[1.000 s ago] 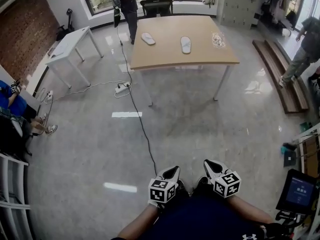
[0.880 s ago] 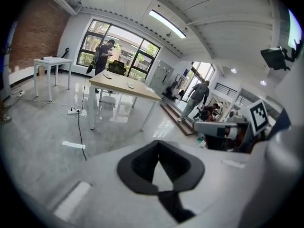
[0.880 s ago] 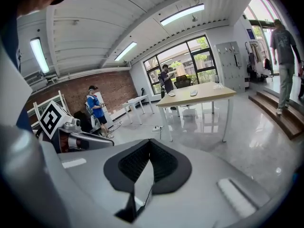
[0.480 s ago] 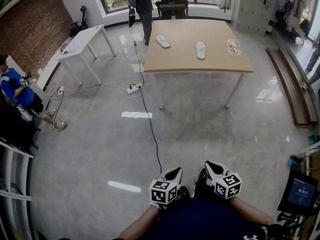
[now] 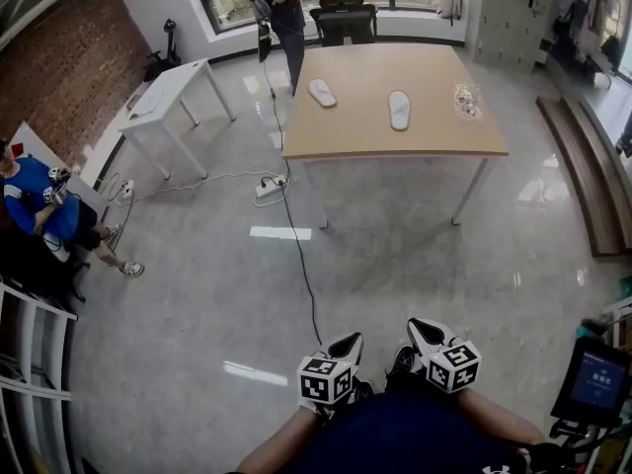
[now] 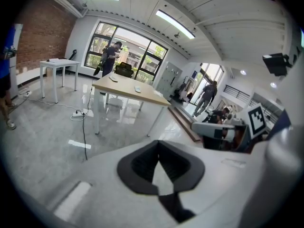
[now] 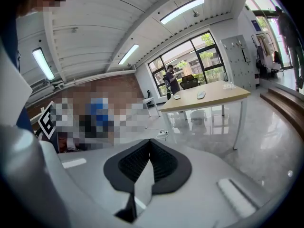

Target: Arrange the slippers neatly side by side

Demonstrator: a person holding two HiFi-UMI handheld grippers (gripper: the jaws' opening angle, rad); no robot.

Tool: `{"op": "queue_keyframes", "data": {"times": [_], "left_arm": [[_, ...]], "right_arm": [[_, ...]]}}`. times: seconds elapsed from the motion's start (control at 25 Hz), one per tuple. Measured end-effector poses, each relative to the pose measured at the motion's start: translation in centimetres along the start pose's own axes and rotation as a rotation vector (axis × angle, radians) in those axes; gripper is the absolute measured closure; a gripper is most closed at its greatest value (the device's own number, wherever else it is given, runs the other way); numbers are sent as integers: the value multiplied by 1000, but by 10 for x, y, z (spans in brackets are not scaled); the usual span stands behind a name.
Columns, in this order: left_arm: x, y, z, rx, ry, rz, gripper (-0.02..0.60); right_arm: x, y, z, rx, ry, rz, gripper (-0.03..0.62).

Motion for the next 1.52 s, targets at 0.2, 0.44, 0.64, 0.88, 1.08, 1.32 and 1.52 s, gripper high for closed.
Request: {"op": "queue_keyframes", "data": {"times": [0.2, 0.44, 0.64, 0.88, 1.08, 1.32, 1.52], "left_arm": [[-13, 39, 39, -17, 21, 11, 578], [-28, 66, 77, -38, 54, 6, 578], [-28, 62, 85, -37, 61, -15, 578], [-23, 80, 107, -21, 74, -35, 578], [-10, 93, 120, -4, 54, -41, 578], [28, 137, 156, 10, -2, -35, 578], [55, 169, 161, 13, -30, -22, 578]], "right_arm": [[-44, 29, 9, -14, 18, 13, 583], [-89, 53, 15, -44, 34, 24, 583], [-101, 50, 16, -53, 32, 36, 583], [-121, 63, 29, -36, 36, 47, 583], [-129, 74, 40, -38, -1, 54, 583], [-146, 103, 82, -34, -56, 58, 583], [-141, 126, 106, -41, -94, 59, 583]]}}
Point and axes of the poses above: the fingertips, and each gripper's own axes: z forward along the fingers, x to its left, y out of its top, the point moved 10 cm from there along -z, backward along the fingers, and after that the axes turned 6 degrees about -y, right-handed, at the moved point
